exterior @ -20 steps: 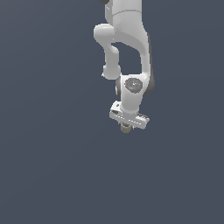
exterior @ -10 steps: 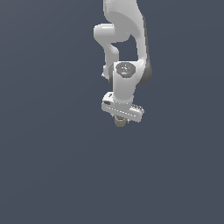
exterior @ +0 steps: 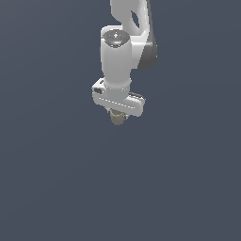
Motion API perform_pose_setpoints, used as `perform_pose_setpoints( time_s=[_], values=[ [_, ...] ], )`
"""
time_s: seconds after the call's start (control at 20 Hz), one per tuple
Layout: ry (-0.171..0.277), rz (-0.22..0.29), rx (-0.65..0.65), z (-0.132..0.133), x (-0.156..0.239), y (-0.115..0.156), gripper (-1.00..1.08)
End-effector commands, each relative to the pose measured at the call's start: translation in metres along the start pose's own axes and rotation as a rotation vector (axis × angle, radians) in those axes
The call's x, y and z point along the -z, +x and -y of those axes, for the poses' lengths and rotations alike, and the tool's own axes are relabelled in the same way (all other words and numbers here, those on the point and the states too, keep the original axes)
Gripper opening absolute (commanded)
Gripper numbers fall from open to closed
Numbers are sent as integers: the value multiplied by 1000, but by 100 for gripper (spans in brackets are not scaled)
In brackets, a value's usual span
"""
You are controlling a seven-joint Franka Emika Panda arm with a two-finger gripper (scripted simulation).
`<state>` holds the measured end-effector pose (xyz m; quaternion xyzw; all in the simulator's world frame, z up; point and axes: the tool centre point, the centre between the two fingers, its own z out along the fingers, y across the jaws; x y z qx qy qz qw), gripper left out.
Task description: Pick up the object and move it to a goal position.
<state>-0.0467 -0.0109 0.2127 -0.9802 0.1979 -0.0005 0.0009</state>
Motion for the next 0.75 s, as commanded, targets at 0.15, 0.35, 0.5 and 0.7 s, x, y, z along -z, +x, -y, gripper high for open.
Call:
perform_pose_setpoints(
  time_s=[0.15, 0.35, 0.5, 0.7],
  values=[
    [-1, 1, 0, -23, 43, 9, -100],
    [-1, 1, 0, -33, 62, 15, -100],
    [-1, 1, 0, -37, 71, 17, -100],
    [-2, 1, 1, -39, 75, 18, -100]
  ],
)
